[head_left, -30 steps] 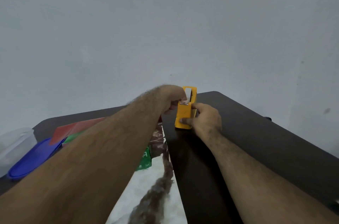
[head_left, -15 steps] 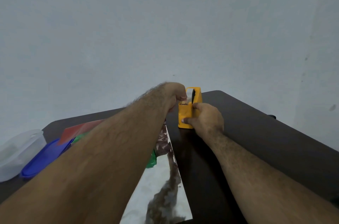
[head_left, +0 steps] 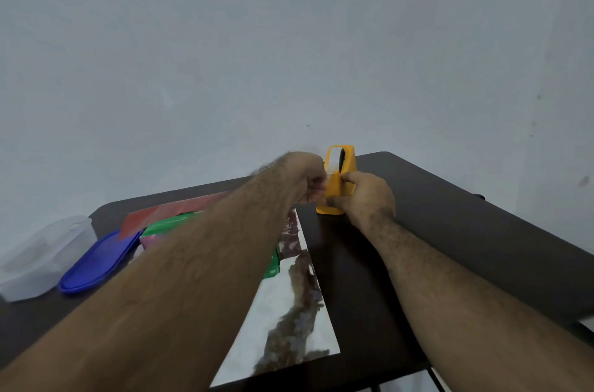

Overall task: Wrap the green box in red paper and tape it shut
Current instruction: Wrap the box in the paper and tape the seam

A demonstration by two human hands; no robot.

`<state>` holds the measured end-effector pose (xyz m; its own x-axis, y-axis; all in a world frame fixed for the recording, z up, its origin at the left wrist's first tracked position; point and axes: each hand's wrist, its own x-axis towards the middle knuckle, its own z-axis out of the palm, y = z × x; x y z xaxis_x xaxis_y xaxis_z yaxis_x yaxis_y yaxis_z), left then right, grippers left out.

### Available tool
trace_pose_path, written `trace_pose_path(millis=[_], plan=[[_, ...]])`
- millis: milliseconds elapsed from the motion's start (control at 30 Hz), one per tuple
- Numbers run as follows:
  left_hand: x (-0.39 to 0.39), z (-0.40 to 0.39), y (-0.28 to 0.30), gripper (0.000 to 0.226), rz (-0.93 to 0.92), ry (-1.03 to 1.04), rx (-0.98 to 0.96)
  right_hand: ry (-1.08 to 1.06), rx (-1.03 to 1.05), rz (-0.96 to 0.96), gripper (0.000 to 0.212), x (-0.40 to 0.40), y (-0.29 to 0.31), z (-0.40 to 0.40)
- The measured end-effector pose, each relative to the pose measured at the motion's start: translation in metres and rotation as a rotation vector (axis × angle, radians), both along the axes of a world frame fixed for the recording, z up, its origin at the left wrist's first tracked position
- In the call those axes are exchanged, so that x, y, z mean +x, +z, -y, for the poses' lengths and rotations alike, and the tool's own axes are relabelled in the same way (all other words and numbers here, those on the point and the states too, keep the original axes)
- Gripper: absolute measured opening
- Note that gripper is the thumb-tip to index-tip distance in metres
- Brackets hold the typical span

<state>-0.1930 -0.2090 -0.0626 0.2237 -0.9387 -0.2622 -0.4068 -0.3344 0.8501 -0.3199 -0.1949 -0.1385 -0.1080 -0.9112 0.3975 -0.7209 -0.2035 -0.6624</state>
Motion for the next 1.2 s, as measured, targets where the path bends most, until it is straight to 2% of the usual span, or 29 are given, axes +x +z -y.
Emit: trace_pose_path(millis=[233, 433, 600, 667, 733, 867, 933, 1033, 1100, 1200], plan=[[-0.005, -0.004, -0.012, 0.02, -0.107, 0.076, -0.097, 0.007, -0.024, -0.003, 0.075, -0.004, -0.008, 0.01], [-0.005, -0.017, -0.04, 0.02, -0.135, 0.092, -0.035, 0.03, -0.028, 0.016, 0.079, -0.006, -0.013, 0.019], [0.001, -0.021, -0.012, 0.012, -0.233, 0.057, -0.18, 0.063, -0.031, 0.064, 0.089, -0.008, -0.017, 0.024], [0.011, -0.033, 0.004, 0.01, -0.266, 0.011, -0.16, 0.064, -0.151, 0.021, 0.079, -0.006, -0.017, 0.023], [0.026, -0.046, 0.014, 0.014, -0.293, -0.021, -0.163, 0.072, -0.294, 0.028, 0.06, -0.003, -0.014, 0.02], [0.062, -0.074, 0.025, 0.012, -0.306, -0.036, -0.265, 0.146, -0.536, 0.231, 0.022, 0.011, 0.001, 0.0], [0.084, -0.089, 0.028, 0.009, -0.202, -0.084, -0.325, 0.285, -0.428, 0.429, 0.014, 0.024, 0.02, -0.019], [0.116, -0.107, 0.037, 0.008, -0.011, -0.187, -0.392, 0.573, -0.005, 0.661, 0.007, 0.046, 0.046, -0.038], [0.131, -0.111, 0.045, 0.009, 0.175, -0.234, -0.412, 0.661, 0.179, 0.663, 0.018, 0.058, 0.057, -0.043], [0.144, -0.112, 0.055, 0.007, 0.396, -0.328, -0.387, 0.711, 0.235, 0.606, 0.024, 0.07, 0.067, -0.041]])
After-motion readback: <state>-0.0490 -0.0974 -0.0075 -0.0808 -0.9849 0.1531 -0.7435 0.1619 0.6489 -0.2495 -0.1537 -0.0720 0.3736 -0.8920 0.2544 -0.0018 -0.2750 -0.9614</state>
